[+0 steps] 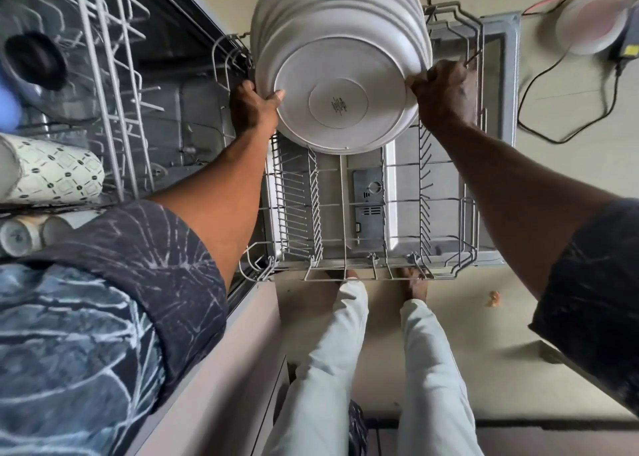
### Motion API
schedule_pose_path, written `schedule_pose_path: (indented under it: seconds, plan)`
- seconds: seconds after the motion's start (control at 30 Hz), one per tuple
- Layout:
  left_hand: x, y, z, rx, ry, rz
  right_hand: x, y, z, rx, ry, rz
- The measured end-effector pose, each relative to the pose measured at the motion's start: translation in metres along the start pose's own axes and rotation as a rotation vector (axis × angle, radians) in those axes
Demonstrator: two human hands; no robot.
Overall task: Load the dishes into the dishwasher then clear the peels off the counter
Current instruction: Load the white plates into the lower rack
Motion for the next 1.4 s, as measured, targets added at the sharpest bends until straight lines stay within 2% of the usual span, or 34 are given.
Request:
schedule_pose_path:
  seconds: [0.23,0.4,0.5,0.63,0.77,0.97,1.13,1.2,1.4]
  plan:
    - [-0.002,0.0,-0.004,-0.018,-0.033,0.035,0.0,0.007,-0.01,0.088,-0.028,0.01]
    - [0.025,0.021,-0.008,-0.244,-0.146,0.054,0.018,-0.001,-0.003,0.237,-0.066,-0.029]
    - [0.064,0.02,-0.011,-0.369,-0.141,-0.044,0.043,-0.005,-0.003,0.364,-0.117,-0.011]
    - [0.123,0.013,-0.024,-0.498,-0.225,-0.214,0.092,-0.008,-0.002,0.459,-0.217,0.141]
    - [0.193,0.016,-0.024,-0.538,-0.299,-0.256,0.15,-0.01,0.009,0.578,-0.263,0.358]
    - [0.308,0.05,0.031,-0.612,-0.211,-0.319,0.243,-0.031,0.048,0.645,-0.214,0.483]
    - [0.395,0.077,0.088,-0.644,-0.091,-0.245,0.313,-0.057,0.091,0.663,-0.209,0.577]
    - [0.427,0.086,0.107,-0.629,-0.093,-0.223,0.334,-0.067,0.104,0.667,-0.217,0.598]
    - [0.506,0.073,0.147,-0.558,0.037,-0.173,0.4,-0.103,0.121,0.671,-0.232,0.761]
Point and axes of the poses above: each hand's wrist, its own x-axis away from the middle knuckle, its own z-axis out of the back of the hand, y = z × x, the point moved 3 cm from there along -x, towards the middle knuckle, and after that the axes turned 15 degrees about -y, right-handed, at the moved point
